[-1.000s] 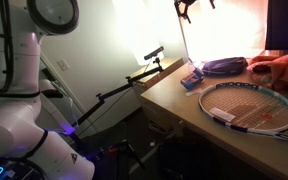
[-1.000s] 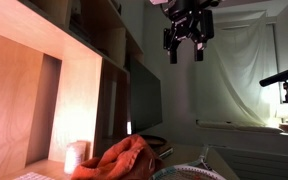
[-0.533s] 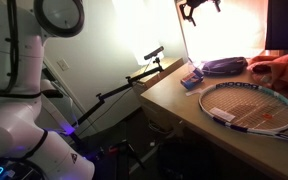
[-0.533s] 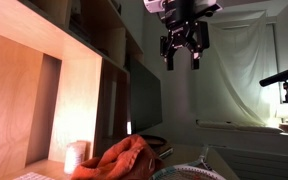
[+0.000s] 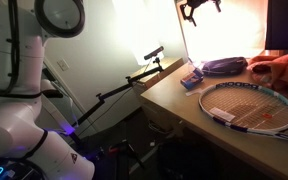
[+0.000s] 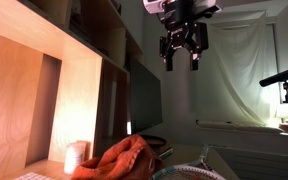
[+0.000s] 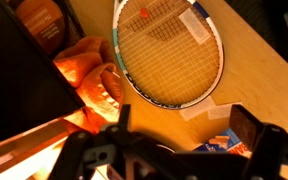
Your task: Take a bandaid and put it in the glass
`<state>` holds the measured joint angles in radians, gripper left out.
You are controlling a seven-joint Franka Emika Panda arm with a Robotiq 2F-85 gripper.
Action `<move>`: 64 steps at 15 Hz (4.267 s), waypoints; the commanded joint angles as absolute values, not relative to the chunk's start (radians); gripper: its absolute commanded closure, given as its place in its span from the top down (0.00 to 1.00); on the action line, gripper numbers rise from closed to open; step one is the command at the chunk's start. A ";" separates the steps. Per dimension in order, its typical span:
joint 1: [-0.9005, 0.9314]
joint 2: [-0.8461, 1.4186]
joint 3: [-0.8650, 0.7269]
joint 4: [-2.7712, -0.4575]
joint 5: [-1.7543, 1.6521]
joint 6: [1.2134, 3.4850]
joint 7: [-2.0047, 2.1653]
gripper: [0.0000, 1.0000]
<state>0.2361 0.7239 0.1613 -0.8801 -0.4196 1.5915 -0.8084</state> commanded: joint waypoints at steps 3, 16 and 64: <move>0.265 0.754 0.165 -0.860 -0.483 1.849 -0.860 1.00; 0.170 0.874 0.377 -0.813 -0.221 2.007 -1.165 1.00; 0.303 0.925 0.172 -1.116 -0.357 1.967 -1.168 1.00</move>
<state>0.3183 1.0347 0.1826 -0.9186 -0.3298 1.8808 -1.2100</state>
